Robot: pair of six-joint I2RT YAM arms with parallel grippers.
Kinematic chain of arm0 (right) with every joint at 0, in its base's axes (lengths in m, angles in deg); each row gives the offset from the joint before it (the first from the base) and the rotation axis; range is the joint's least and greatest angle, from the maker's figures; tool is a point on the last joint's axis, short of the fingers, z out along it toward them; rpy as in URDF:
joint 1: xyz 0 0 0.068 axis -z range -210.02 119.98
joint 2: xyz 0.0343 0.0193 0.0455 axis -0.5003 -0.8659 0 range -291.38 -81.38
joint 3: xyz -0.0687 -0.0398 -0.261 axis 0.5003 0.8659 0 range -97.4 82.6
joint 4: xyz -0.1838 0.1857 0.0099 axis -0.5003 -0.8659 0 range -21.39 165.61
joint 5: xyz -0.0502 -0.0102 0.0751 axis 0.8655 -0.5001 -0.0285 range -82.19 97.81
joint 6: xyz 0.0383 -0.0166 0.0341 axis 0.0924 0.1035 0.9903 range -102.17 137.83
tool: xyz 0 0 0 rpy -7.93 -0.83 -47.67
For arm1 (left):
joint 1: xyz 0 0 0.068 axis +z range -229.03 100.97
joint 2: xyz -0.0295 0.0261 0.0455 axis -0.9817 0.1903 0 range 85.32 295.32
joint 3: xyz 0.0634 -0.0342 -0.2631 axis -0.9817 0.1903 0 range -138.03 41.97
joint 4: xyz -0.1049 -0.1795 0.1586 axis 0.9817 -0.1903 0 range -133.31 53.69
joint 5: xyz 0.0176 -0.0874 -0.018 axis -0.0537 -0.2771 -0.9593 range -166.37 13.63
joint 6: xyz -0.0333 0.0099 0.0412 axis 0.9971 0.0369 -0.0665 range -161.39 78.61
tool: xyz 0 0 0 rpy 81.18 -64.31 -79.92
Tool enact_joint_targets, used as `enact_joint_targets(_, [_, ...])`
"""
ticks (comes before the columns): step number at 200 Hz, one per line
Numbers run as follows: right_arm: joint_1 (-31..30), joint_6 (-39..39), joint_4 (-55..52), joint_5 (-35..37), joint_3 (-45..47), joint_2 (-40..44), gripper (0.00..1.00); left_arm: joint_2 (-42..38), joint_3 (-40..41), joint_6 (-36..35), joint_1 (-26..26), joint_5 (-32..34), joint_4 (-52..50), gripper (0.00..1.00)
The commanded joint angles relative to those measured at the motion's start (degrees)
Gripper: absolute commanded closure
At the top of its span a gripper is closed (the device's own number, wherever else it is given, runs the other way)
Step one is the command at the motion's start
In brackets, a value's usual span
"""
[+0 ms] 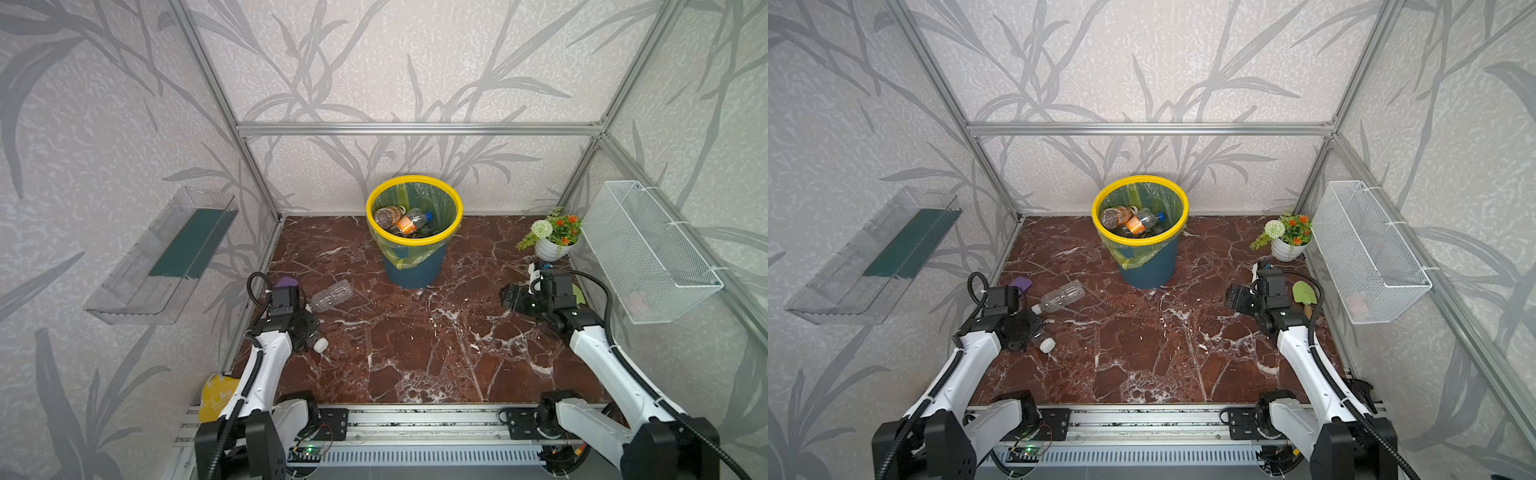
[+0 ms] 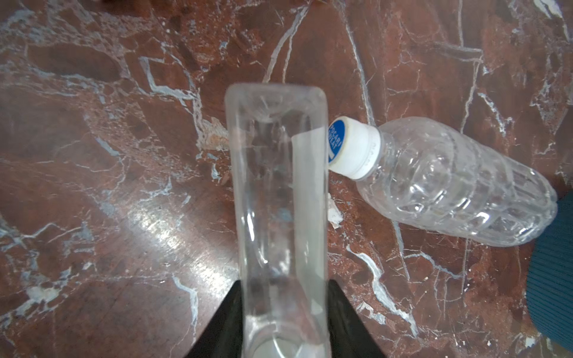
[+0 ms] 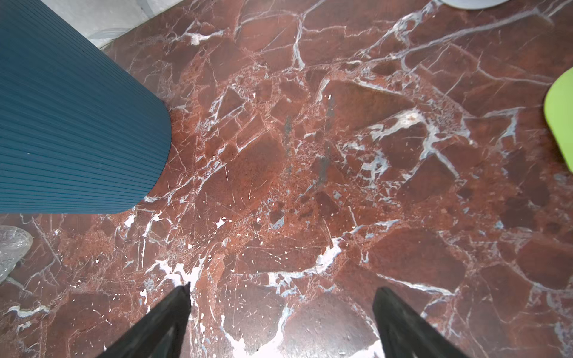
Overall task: Throw the plastic bottles in the bin
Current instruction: Pick up the plastic bottle from the middle-left of the table, then place the plastic bottle at the middle-left of the table, then pick up the plastic bottle from the middle-left of the table.
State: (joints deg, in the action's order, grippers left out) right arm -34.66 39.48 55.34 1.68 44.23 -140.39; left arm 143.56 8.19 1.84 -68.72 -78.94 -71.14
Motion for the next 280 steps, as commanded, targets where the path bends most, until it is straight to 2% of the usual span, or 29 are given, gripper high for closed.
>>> enact_joint_targets(1, [0.16,0.59,1.86,-0.75,0.39,0.24,0.08,-2.21,-1.19,-0.49,0.33,-0.14,-1.86,0.61])
enact_joint_targets(59, [0.16,-0.77,-0.18,0.05,-0.24,0.69,0.08,-9.54,-2.84,-1.3,0.33,0.48,-5.1,0.63])
enact_joint_targets(111, [0.16,-0.64,-0.9,-0.28,-0.4,0.91,0.08,-11.98,-4.61,-2.92,0.26,-1.62,-6.92,0.65])
enact_joint_targets(125, [0.16,-0.64,-1.01,-0.31,-0.45,0.99,0.08,-11.47,-4.23,-2.88,0.25,-2.99,-6.78,0.65])
enact_joint_targets(137, [0.17,-0.78,-1.25,-0.12,-0.67,1.16,0.08,-10.8,-2.99,-3.48,0.22,-6.74,-4.69,0.65])
enact_joint_targets(154, [0.16,-0.91,-1.5,0.15,-0.73,1.9,0.08,-8.89,0.08,0.41,0.19,-10.02,-1.74,0.65])
enact_joint_targets(179, [0.16,-1.13,-1.52,0.53,0.08,3.1,0.08,-6.58,1.15,2.5,0.1,-10.12,-1.75,0.59])
enact_joint_targets(228, [0.16,-0.48,0.37,0.34,1.81,2.14,0.08,-4.99,0.85,2.42,0.07,-6.84,-1.24,0.37])
enact_joint_targets(280, [0.16,-0.65,1.1,0.54,2.34,1.44,0.08,2.6,-2.19,-1.23,0.04,-9.75,0.22,0.3])
